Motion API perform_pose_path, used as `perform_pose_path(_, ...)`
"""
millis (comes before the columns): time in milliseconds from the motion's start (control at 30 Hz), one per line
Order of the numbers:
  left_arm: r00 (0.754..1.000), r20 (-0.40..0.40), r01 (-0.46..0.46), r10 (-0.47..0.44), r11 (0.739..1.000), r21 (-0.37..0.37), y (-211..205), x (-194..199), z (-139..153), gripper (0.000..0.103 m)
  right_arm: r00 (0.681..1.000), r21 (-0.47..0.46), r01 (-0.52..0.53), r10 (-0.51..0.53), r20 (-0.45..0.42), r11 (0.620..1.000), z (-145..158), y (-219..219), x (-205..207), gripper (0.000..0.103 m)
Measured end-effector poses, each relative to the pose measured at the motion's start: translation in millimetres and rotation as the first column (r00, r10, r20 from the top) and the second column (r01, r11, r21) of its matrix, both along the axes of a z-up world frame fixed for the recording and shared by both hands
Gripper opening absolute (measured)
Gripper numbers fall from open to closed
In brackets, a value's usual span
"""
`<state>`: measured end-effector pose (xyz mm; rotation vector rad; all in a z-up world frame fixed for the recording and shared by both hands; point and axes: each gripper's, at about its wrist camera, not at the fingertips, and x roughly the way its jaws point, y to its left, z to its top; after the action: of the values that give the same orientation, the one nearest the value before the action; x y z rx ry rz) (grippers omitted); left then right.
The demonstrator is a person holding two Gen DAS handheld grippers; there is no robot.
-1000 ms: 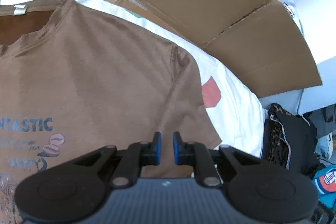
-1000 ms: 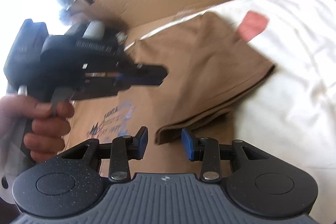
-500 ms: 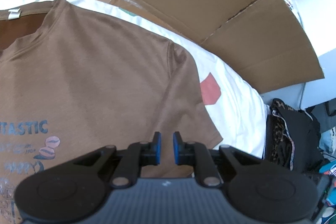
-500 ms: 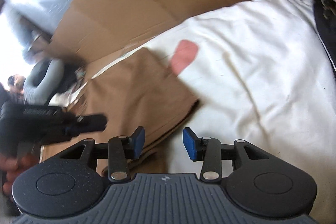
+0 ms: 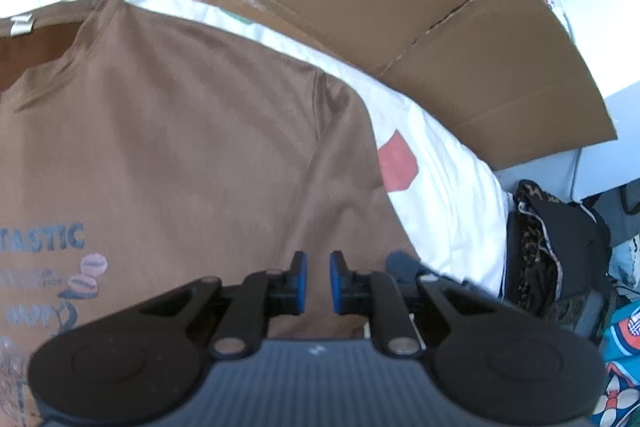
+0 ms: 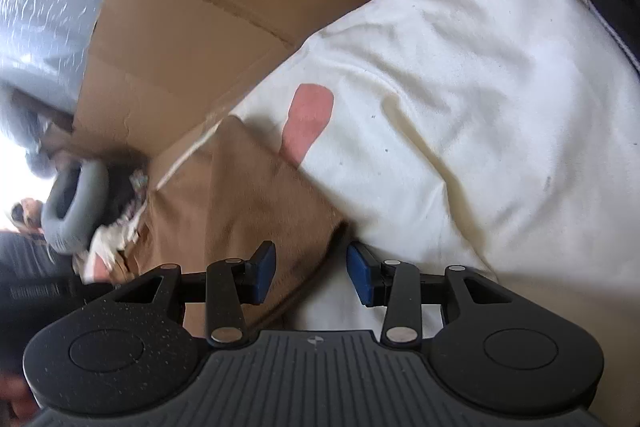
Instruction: Fold clothes
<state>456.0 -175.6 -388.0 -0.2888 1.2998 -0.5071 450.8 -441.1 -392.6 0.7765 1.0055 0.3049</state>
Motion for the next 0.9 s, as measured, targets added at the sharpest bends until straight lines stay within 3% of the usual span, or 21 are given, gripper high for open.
perform_pose_path(167, 1.0, -0.001, 0.009, -0.009, 1.0, 0.002, -2, -1, -3, 0.012, 0.998, 0.098, 0.06, -0.057, -0.029, 0.993, -10, -7, 5, 0.045)
perform_pose_path(267, 1.0, 0.001, 0.011, -0.011, 1.0, 0.005, -3, -1, -4, 0.012, 0.997, 0.099, 0.074, -0.072, -0.028, 0.992, -12, -6, 5, 0.042)
perform_pose_path(333, 1.0, 0.011, 0.018, -0.018, 1.0, 0.009, -4, 0, -4, 0.012, 0.996, 0.079, 0.08, -0.078, -0.04, 0.994, -12, -6, 6, 0.023)
perform_pose_path(400, 0.999, 0.03, 0.032, -0.032, 0.999, 0.013, -5, 1, -4, 0.012, 0.996, 0.061, 0.077, -0.074, -0.048, 0.995, -11, -6, 7, 0.012)
perform_pose_path(467, 0.996, 0.072, 0.055, -0.057, 0.998, 0.034, -6, 0, -4, 0.012, 0.996, 0.044, 0.071, -0.069, -0.057, 0.997, -9, -7, 8, 0.013)
perform_pose_path(533, 0.993, 0.09, 0.074, -0.078, 0.996, 0.05, -7, 0, -5, 0.012, 0.998, 0.008, 0.041, -0.041, -0.038, 0.999, -2, -3, 10, 0.004)
perform_pose_path(633, 0.993, 0.097, 0.068, -0.071, 0.997, 0.034, -5, 6, -5, 0.012, 1.0, -0.011, 0.018, -0.018, 0.004, 1.0, 13, -1, 11, 0.002)
perform_pose_path(900, 0.971, 0.208, 0.112, -0.119, 0.993, 0.044, -4, 35, 6, 0.01, 0.993, -0.013, -0.01, 0.011, 0.114, 1.0, 59, 4, 9, 0.001)
